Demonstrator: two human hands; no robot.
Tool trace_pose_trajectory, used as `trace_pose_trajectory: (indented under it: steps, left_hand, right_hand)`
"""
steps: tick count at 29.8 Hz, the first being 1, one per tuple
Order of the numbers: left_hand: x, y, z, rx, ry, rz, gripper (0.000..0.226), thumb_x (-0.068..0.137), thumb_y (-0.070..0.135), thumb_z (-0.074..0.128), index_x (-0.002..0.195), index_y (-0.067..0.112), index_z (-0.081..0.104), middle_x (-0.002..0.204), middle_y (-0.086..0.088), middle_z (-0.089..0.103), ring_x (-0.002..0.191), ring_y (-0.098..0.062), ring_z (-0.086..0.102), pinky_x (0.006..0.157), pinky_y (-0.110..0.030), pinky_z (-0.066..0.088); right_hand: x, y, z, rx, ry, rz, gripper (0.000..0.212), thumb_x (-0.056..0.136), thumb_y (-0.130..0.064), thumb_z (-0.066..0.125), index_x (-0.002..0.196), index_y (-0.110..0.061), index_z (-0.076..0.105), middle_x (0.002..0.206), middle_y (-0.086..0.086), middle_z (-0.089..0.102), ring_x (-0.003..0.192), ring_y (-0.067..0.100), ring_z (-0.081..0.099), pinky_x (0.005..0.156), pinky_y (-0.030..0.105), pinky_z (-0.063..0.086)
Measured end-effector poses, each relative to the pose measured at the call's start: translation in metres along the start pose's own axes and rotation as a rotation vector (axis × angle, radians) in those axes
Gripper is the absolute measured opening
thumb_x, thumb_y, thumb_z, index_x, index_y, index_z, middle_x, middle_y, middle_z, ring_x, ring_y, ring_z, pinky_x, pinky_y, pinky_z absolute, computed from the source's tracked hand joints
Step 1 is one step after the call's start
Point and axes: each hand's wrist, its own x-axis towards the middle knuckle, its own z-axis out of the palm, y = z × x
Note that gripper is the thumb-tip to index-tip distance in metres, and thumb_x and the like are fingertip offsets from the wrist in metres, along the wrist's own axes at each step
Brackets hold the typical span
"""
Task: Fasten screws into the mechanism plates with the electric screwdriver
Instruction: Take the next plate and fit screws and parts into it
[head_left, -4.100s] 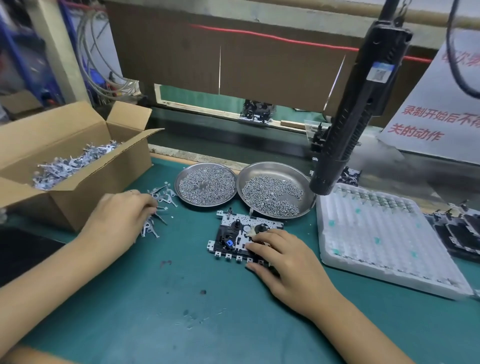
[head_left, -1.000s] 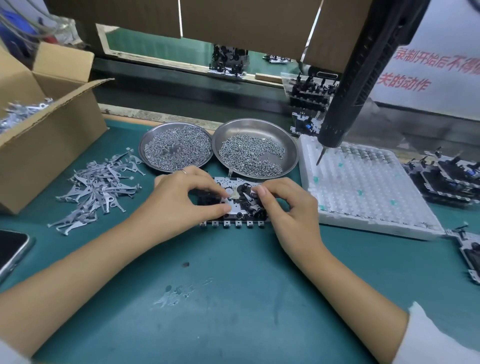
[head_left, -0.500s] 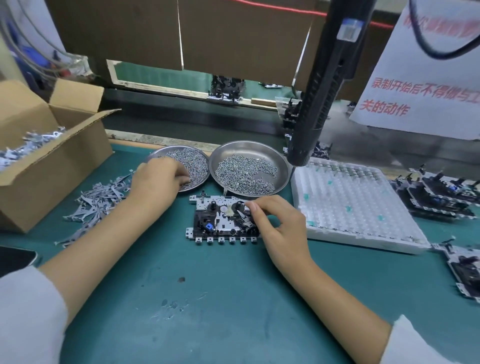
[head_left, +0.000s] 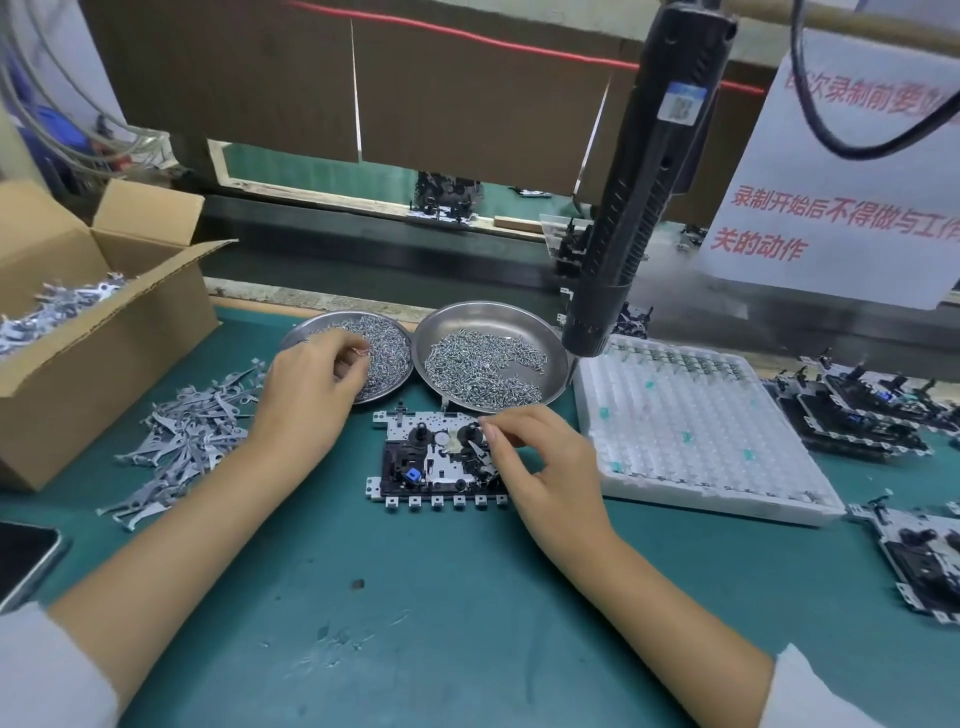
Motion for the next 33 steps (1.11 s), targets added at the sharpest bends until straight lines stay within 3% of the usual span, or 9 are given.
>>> trace_pose_trajectory:
  steps: [3, 6, 10, 14, 18, 22, 27, 29, 33]
  left_hand:
    - [-0.002, -0.001, 0.002, -0.006, -0.023, 0.032, 0.013, 0.088, 0.010, 0.064, 0.100, 0.009, 0.071, 0.090, -0.005, 0.070, 0.081, -0.018, 0.062, 0.080, -0.024, 0.045]
    - [-0.004, 0.009, -0.001, -0.304, -0.076, 0.008, 0.012, 0.085, 0.009, 0.068, 0.091, 0.018, 0.069, 0.085, 0.005, 0.069, 0.076, -0.003, 0.061, 0.073, -0.007, 0.044]
    - [-0.014, 0.028, -0.002, -0.531, -0.119, 0.089, 0.021, 0.081, 0.012, 0.072, 0.088, 0.030, 0.063, 0.085, 0.015, 0.069, 0.082, 0.003, 0.064, 0.077, -0.008, 0.046]
    - [-0.016, 0.030, -0.002, -0.641, -0.101, 0.074, 0.026, 0.081, 0.009, 0.071, 0.092, 0.030, 0.062, 0.087, 0.014, 0.071, 0.084, -0.001, 0.066, 0.080, -0.014, 0.049]
    - [-0.013, 0.027, 0.000, -0.725, -0.090, -0.006, 0.031, 0.083, 0.006, 0.068, 0.096, 0.033, 0.061, 0.082, 0.007, 0.073, 0.082, -0.008, 0.068, 0.082, -0.028, 0.051]
    - [-0.009, 0.021, 0.003, -0.746, -0.013, -0.044, 0.033, 0.085, -0.002, 0.064, 0.095, 0.030, 0.062, 0.077, 0.009, 0.072, 0.076, -0.001, 0.067, 0.067, -0.013, 0.049]
    - [-0.003, 0.012, 0.002, -0.766, 0.015, -0.126, 0.032, 0.088, -0.004, 0.058, 0.095, 0.028, 0.061, 0.074, 0.004, 0.067, 0.068, 0.003, 0.061, 0.065, -0.014, 0.045]
    - [0.000, 0.008, 0.001, -0.654, 0.031, -0.133, 0.029, 0.091, 0.001, 0.056, 0.095, 0.030, 0.061, 0.073, 0.005, 0.064, 0.072, 0.001, 0.061, 0.074, -0.025, 0.045]
    - [0.002, -0.004, 0.000, 0.063, 0.005, -0.043, 0.021, 0.093, 0.030, 0.056, 0.114, 0.030, 0.062, 0.089, 0.008, 0.066, 0.097, -0.019, 0.058, 0.084, -0.032, 0.021]
  right_hand:
    - [0.011, -0.003, 0.000, -0.036, -0.015, 0.012, 0.013, 0.088, -0.001, 0.063, 0.097, -0.004, 0.072, 0.090, 0.001, 0.066, 0.085, 0.007, 0.058, 0.080, 0.017, 0.047]
    - [0.031, -0.011, 0.006, 0.121, -0.012, 0.199, 0.015, 0.088, -0.007, 0.065, 0.100, -0.013, 0.073, 0.091, -0.005, 0.070, 0.085, 0.006, 0.063, 0.083, 0.023, 0.051]
    - [0.057, -0.018, 0.019, 0.538, -0.140, 0.468, 0.016, 0.089, -0.016, 0.065, 0.103, -0.010, 0.073, 0.092, 0.005, 0.074, 0.080, 0.014, 0.068, 0.081, 0.029, 0.057]
    - [0.064, -0.017, 0.028, 0.691, -0.179, 0.440, 0.016, 0.089, -0.012, 0.064, 0.100, -0.004, 0.072, 0.092, 0.016, 0.071, 0.084, 0.020, 0.065, 0.086, 0.033, 0.054]
    - [0.070, -0.019, 0.038, 0.629, -0.124, 0.398, 0.012, 0.089, -0.007, 0.064, 0.095, 0.000, 0.072, 0.077, 0.004, 0.070, 0.070, 0.009, 0.064, 0.073, 0.022, 0.054]
    - [0.080, -0.025, 0.055, 0.441, -0.086, 0.332, 0.010, 0.090, -0.002, 0.061, 0.090, 0.000, 0.071, 0.076, 0.008, 0.065, 0.068, 0.014, 0.059, 0.071, 0.029, 0.052]
    - [0.085, -0.027, 0.069, 0.316, -0.093, 0.334, 0.010, 0.091, -0.008, 0.061, 0.086, -0.009, 0.070, 0.073, 0.002, 0.065, 0.065, 0.011, 0.061, 0.070, 0.032, 0.053]
    - [0.086, -0.027, 0.070, 0.325, -0.080, 0.362, 0.010, 0.092, -0.011, 0.061, 0.085, -0.011, 0.069, 0.070, -0.003, 0.064, 0.060, 0.006, 0.060, 0.066, 0.028, 0.052]
    - [0.089, -0.023, 0.064, 0.332, -0.055, 0.427, 0.011, 0.092, -0.015, 0.061, 0.086, -0.009, 0.069, 0.070, -0.001, 0.063, 0.058, 0.006, 0.057, 0.062, 0.027, 0.052]
